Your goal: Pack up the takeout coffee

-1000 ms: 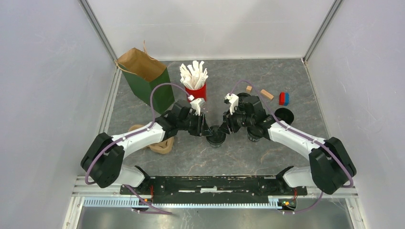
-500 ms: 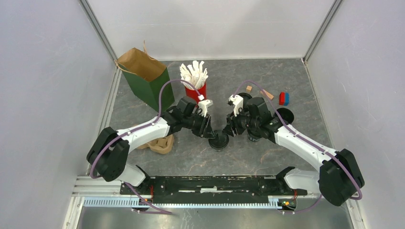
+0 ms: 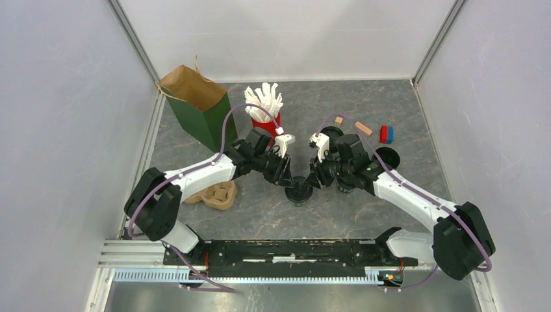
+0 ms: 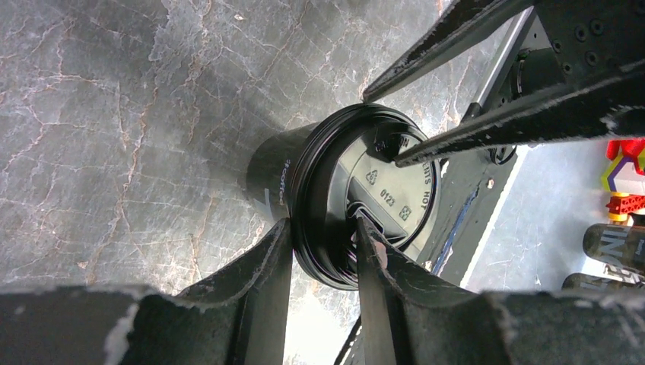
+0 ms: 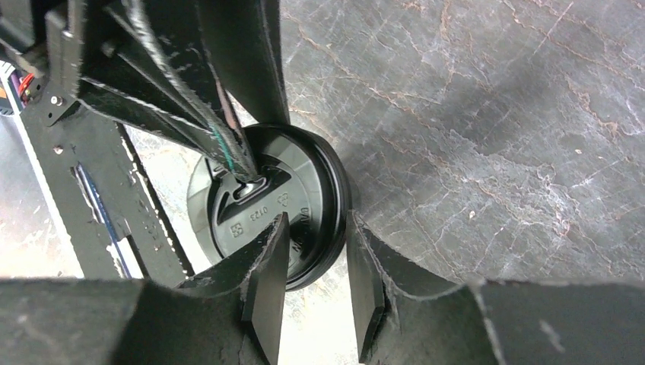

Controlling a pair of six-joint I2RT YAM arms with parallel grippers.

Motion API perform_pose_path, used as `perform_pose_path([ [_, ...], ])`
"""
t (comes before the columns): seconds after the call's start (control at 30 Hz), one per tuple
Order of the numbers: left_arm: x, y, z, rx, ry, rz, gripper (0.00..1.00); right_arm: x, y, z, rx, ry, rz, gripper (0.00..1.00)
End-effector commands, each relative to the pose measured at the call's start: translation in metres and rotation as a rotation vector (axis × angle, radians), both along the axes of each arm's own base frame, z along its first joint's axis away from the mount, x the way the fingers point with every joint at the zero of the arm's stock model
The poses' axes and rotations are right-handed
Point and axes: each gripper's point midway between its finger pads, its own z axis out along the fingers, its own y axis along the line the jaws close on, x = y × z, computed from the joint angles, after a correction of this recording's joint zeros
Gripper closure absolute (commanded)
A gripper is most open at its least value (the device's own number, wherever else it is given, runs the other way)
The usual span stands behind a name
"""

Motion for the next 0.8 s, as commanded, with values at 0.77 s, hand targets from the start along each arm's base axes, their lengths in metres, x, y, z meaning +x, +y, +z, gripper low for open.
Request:
perform_pose_path([
  [0.77,-0.003,0.022,-0.044,0.166,-0.001,0.013,0.59,-0.024,-0.042,-0.076,0.038,0.116,-0.201,0.7],
])
